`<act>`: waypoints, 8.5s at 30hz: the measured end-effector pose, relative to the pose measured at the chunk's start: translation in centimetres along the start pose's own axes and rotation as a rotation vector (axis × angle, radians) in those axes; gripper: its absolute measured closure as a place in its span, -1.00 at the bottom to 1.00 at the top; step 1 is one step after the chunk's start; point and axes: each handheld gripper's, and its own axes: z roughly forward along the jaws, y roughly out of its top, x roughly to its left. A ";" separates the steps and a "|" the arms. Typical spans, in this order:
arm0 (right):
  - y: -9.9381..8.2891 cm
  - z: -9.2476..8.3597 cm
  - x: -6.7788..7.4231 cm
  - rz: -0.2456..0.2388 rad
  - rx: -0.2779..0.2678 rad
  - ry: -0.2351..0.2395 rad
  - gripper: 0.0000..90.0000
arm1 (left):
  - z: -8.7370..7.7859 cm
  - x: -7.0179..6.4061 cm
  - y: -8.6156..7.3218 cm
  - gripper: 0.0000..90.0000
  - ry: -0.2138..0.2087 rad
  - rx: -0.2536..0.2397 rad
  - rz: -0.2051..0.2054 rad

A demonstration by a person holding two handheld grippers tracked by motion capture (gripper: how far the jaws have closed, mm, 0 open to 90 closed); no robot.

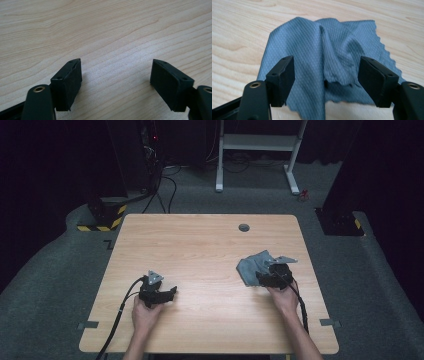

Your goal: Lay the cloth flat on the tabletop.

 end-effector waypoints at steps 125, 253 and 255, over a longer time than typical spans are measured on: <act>-0.8 -2.5 8.2 -0.199 -0.046 0.374 0.58 | -2.1 -3.5 1.4 -0.23 -0.212 -0.046 0.014; 7.0 2.6 11.4 -0.312 -0.019 0.282 0.99 | 1.2 -6.5 1.1 -0.08 -0.113 -0.018 0.094; 7.8 3.3 11.6 -0.289 -0.014 0.277 0.99 | 1.2 -6.5 1.1 -0.09 -0.113 -0.017 0.095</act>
